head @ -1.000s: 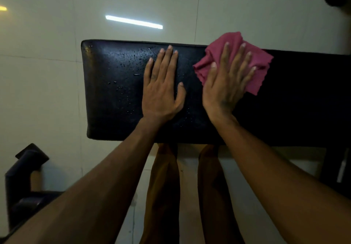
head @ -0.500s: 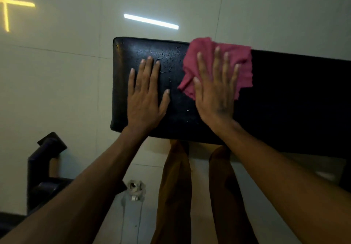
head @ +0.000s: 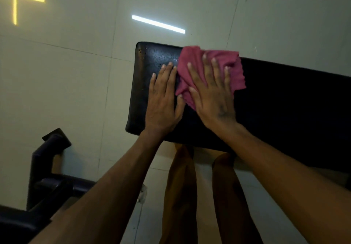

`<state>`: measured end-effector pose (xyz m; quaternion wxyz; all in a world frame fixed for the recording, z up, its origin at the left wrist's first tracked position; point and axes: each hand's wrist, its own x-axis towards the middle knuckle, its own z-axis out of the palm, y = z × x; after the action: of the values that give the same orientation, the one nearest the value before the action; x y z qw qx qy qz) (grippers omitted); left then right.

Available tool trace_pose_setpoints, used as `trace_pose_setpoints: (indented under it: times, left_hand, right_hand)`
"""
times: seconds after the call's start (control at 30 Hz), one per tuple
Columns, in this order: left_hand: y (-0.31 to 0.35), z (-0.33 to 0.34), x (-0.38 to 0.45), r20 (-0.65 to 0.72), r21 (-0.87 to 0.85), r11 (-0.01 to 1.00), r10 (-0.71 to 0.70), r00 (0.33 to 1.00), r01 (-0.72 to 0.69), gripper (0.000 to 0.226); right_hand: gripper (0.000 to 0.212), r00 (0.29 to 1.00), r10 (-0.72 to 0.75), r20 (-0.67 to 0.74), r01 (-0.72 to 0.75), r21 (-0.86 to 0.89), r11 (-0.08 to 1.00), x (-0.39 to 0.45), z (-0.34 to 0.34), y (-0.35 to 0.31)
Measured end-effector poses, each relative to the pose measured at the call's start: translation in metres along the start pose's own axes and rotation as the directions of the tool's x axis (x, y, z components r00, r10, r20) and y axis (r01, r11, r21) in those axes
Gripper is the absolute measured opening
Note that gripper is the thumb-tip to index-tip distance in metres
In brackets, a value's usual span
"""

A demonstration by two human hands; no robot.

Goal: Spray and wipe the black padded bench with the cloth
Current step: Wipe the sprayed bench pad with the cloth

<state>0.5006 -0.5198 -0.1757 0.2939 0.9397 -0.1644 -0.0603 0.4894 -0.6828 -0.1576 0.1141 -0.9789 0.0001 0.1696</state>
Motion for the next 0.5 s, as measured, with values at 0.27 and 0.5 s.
trace_pose_setpoints:
  times: [0.27,0.5]
  left_hand:
    - [0.002,-0.012,0.0,0.008,-0.219,0.974,-0.066,0.998,0.066,0.066]
    - [0.025,-0.045,0.014,-0.101,-0.254,0.967,-0.06,0.993,0.033,0.06]
  right_hand:
    - [0.058,0.974,0.21,-0.086,-0.205,0.061,0.977,0.042,-0.004,-0.005]
    - [0.069,0.987,-0.157,0.024,0.133,0.409,0.903,0.02,-0.029,-0.007]
